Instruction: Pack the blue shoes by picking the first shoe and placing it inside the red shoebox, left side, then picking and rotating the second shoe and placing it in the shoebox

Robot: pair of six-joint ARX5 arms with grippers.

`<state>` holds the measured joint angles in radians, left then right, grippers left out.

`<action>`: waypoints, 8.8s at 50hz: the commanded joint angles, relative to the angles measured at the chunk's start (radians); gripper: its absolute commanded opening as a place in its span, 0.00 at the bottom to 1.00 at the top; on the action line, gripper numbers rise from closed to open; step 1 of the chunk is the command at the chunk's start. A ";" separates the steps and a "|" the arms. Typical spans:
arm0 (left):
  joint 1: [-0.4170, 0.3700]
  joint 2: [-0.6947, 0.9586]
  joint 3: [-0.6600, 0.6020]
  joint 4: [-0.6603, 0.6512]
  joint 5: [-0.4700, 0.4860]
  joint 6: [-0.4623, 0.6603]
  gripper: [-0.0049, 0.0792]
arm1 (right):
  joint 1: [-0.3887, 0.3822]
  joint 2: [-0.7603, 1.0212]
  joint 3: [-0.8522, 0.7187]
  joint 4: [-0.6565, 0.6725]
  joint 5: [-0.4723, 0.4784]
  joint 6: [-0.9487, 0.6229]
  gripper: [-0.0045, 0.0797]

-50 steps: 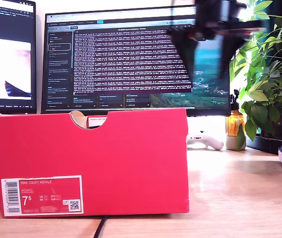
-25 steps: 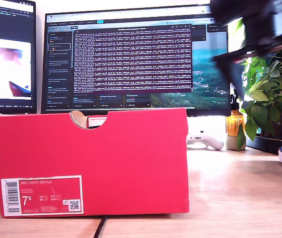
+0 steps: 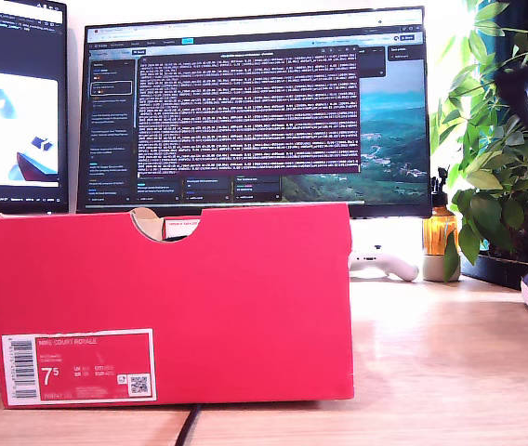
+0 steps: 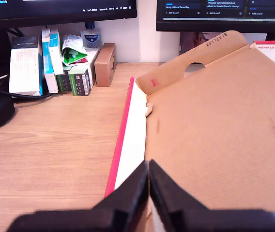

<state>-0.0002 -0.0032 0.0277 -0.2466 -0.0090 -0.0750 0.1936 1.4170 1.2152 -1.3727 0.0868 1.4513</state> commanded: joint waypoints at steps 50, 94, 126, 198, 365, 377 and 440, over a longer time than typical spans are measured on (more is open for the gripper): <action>-0.002 -0.009 -0.036 0.006 0.001 -0.004 0.05 | -0.092 -0.049 -0.236 0.149 0.050 0.288 0.89; -0.002 -0.009 -0.036 0.006 0.001 -0.004 0.05 | -0.092 -0.048 -0.343 0.291 0.050 0.483 0.04; -0.002 -0.009 -0.036 0.006 0.001 -0.004 0.05 | -0.098 -0.048 -0.145 0.235 0.149 -0.045 0.04; -0.002 -0.009 -0.036 0.006 0.001 -0.004 0.05 | 0.117 0.095 0.259 0.953 -0.532 -2.213 0.04; -0.002 -0.009 -0.036 0.006 0.001 -0.004 0.05 | 0.350 0.570 0.342 0.918 0.022 -2.237 0.21; -0.002 -0.009 -0.036 0.006 0.001 -0.004 0.05 | 0.367 0.570 0.366 0.904 0.053 -2.232 0.36; -0.002 -0.009 -0.036 0.006 0.001 -0.004 0.05 | 0.208 0.534 0.636 0.551 0.107 -1.399 0.04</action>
<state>-0.0002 -0.0032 0.0277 -0.2466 -0.0090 -0.0750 0.4198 1.9823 1.8492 -0.8242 0.1913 0.0315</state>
